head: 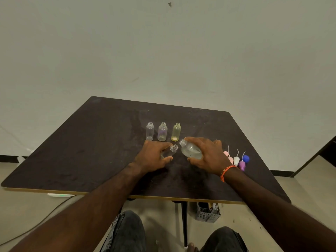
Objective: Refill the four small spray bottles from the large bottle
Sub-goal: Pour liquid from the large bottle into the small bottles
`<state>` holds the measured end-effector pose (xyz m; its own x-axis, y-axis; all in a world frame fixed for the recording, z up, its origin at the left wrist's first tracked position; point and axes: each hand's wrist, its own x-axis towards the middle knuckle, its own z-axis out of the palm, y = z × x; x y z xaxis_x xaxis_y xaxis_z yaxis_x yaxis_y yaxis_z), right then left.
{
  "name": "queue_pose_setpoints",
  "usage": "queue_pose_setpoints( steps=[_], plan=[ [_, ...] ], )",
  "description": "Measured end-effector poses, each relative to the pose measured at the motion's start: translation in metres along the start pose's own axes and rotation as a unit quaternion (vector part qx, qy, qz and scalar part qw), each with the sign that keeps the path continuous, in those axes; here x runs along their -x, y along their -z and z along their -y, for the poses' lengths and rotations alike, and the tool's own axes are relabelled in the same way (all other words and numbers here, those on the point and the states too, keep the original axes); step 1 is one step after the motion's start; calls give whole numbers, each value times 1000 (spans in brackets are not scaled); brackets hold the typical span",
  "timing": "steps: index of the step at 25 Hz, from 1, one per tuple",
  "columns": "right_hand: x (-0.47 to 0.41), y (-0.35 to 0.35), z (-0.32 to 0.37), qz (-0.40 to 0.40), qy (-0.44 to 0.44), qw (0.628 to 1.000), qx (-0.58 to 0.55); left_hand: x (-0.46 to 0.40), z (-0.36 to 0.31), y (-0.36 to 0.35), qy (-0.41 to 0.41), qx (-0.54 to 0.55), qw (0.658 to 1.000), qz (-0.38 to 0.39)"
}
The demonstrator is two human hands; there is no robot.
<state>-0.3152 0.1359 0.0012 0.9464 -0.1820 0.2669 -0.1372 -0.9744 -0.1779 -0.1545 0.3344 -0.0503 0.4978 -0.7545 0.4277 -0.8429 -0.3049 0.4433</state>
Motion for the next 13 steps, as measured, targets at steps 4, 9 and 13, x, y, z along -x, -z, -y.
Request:
queue_pose_setpoints(
  steps=[4,9,13],
  plan=[
    [-4,2,4,23,10,998,51,-1,0,2,5,-12,1000,10],
    [-6,2,6,42,16,995,91,0,2,3,8,-18,1000,18],
    [-9,5,8,48,20,993,104,1,6,5,19,-24,999,23]
  ],
)
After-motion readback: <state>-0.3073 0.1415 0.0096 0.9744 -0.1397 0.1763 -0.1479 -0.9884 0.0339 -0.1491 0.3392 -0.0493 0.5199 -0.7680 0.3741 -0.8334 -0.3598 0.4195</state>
